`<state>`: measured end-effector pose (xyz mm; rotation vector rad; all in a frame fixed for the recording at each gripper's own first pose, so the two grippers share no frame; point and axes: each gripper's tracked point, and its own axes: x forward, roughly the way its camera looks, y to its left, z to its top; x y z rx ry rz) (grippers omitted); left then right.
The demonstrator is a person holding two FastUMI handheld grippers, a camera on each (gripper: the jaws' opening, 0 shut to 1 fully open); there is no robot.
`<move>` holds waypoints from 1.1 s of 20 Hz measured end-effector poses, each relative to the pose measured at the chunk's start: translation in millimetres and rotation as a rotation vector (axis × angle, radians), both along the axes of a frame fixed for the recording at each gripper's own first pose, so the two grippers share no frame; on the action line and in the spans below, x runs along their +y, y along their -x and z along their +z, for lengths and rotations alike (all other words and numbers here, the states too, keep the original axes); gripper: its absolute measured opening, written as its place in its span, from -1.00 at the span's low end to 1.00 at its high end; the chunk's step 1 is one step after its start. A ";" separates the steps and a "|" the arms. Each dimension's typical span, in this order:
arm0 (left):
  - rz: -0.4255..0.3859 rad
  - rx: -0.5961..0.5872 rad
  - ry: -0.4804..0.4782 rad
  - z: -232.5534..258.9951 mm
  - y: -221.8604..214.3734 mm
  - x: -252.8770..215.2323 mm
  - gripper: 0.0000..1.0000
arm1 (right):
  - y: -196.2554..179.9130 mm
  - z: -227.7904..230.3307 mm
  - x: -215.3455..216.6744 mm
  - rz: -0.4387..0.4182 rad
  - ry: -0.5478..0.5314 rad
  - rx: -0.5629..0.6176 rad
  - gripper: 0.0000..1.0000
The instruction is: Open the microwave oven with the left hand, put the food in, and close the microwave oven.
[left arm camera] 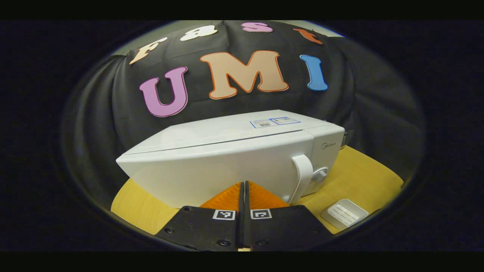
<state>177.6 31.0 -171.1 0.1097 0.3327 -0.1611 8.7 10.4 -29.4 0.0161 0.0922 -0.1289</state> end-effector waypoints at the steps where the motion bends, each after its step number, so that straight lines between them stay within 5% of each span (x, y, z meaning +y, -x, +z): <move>1: -0.007 -0.017 -0.010 12.1 8.0 1.4 -0.99 | -0.2 0.7 -0.8 0.001 0.000 -0.005 0.90; 5: -0.109 -0.131 0.106 79.6 40.2 -26.8 -0.87 | -0.2 4.3 -6.7 0.005 0.005 -0.019 0.91; 8: -0.108 -0.224 0.199 131.7 66.4 -36.7 0.96 | 0.0 6.1 -16.6 -0.002 0.006 -0.025 0.86; 14: -0.143 -0.310 0.171 182.5 107.7 -62.2 0.92 | 10.2 17.6 -36.9 0.001 0.001 -0.057 0.86; 22: -0.088 -0.318 0.180 199.3 136.0 -70.8 0.94 | 26.4 31.1 -61.7 0.017 0.004 -0.089 0.86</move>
